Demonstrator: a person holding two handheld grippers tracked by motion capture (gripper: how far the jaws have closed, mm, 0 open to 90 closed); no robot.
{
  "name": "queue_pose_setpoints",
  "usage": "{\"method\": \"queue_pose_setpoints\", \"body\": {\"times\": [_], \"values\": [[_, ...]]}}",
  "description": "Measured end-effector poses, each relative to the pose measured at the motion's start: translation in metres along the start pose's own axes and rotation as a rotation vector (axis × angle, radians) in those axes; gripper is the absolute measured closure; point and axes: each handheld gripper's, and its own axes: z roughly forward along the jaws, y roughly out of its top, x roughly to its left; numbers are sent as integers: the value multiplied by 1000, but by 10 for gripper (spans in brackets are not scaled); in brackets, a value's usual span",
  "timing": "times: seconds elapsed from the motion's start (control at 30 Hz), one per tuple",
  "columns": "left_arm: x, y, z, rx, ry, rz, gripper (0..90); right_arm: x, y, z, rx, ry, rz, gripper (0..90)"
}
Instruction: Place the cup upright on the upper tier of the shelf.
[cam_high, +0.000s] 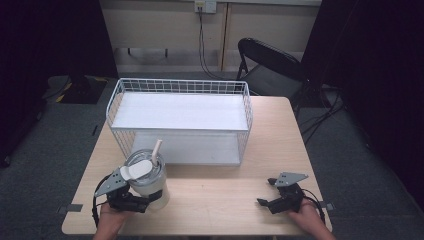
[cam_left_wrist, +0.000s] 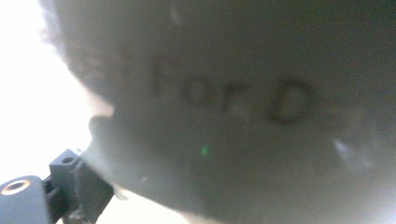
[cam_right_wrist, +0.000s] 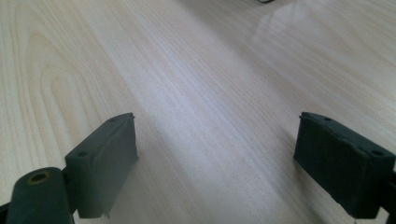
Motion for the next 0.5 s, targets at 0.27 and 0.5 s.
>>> {"method": "queue_pose_setpoints", "body": {"times": [0.27, 0.5], "values": [[-4, -2, 0, -27, 28, 10, 85, 0, 0, 0, 0, 0, 0, 125], [-4, 1, -2, -63, 29, 0, 87, 0, 0, 0, 0, 0, 0, 125]]}}
